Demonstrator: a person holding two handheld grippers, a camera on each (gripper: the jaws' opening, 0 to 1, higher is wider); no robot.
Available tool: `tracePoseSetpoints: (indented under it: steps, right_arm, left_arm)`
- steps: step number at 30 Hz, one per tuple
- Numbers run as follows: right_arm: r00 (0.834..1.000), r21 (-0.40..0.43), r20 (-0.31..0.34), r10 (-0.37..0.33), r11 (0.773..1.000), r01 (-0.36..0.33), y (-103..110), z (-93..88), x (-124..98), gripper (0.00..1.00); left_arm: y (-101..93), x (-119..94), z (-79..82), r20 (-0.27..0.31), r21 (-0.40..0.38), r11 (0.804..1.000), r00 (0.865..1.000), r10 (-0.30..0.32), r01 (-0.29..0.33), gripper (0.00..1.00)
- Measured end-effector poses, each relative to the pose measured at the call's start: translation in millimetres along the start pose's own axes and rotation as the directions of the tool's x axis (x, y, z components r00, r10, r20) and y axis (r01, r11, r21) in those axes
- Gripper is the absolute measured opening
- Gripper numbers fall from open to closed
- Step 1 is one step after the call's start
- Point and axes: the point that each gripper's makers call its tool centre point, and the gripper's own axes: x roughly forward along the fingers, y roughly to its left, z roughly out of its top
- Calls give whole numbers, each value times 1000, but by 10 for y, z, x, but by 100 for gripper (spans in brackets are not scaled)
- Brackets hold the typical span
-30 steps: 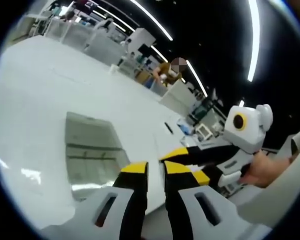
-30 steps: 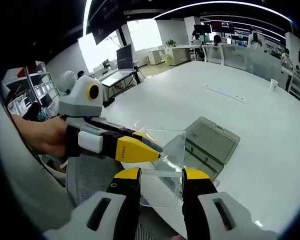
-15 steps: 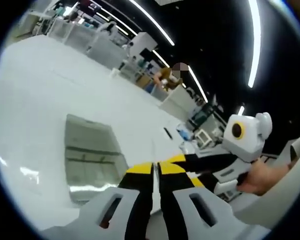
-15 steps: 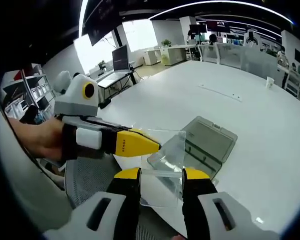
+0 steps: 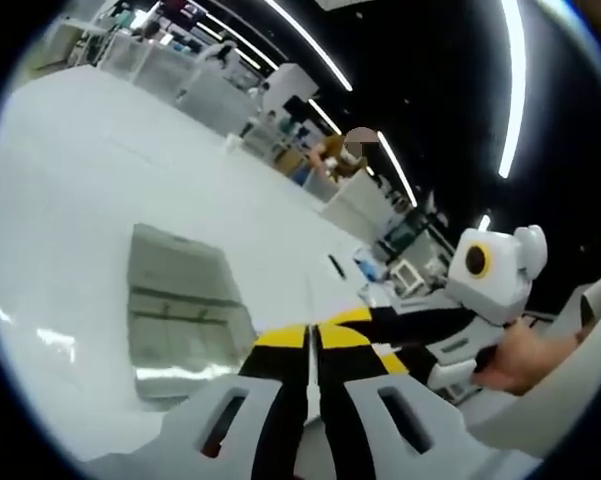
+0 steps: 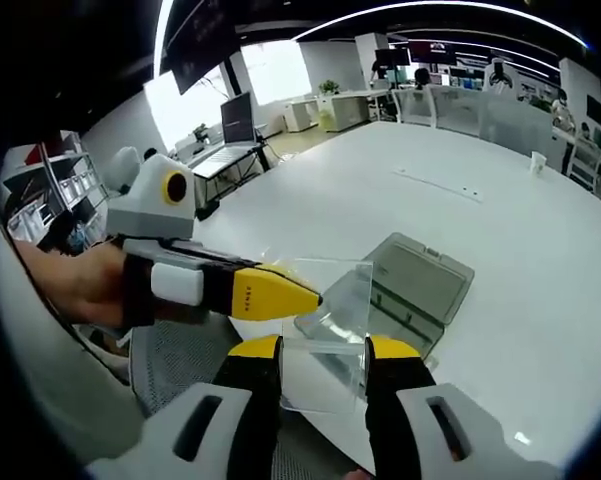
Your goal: Insert the divider into the dual guide fixture by aligning both edges with the guide slots and pushing it downward to the bottom, including one-sided entry, uneven engagement, binding, and posture correction.
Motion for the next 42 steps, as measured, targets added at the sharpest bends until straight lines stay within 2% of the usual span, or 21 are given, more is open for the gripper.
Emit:
tracePoseSetpoints:
  steps: [8,13,16,18,30,32,35,39,40,42]
  right_arm:
    - [1000,-7,-8,5,1000,-5,1,-18,6,28]
    - [1000,-31,-8,5,1000,-6,-3,-15,6,30]
    - [1000,-26,-3,4,1000,-4,-13,-2,8,37]
    - [1000,-25,-3,6,1000,-6,-15,0,2,38]
    - [992,-17,1,128,992,-128,-2,25,-55,38]
    - [985,-12,8,171,985,-170,36,42,-76,38]
    - [981,4,7,195,981,-195,19,38,-92,38]
    - [963,13,19,269,963,-269,55,61,-140,37]
    - [950,14,24,312,950,-312,104,71,-162,36]
    - [950,16,26,311,950,-311,73,76,-176,36]
  left_arm:
    - [5,0,-20,-13,-48,999,1000,-9,8,0]
    - [-15,5,-24,-19,-42,999,1000,-21,20,0]
    - [-44,6,-30,-22,-44,998,999,-35,34,0]
    - [-49,6,-35,-25,-40,998,999,-40,39,0]
    - [-115,-15,-52,-54,-23,995,994,-100,99,0]
    - [-137,-21,-49,-58,-22,993,992,-114,113,0]
    - [-147,-27,-42,-66,-15,992,990,-128,127,0]
    - [-183,-42,-13,-80,-6,988,985,-155,155,0]
    - [-194,-46,1,-83,-1,987,983,-163,163,0]
    - [-211,-54,24,-89,3,984,980,-179,180,0]
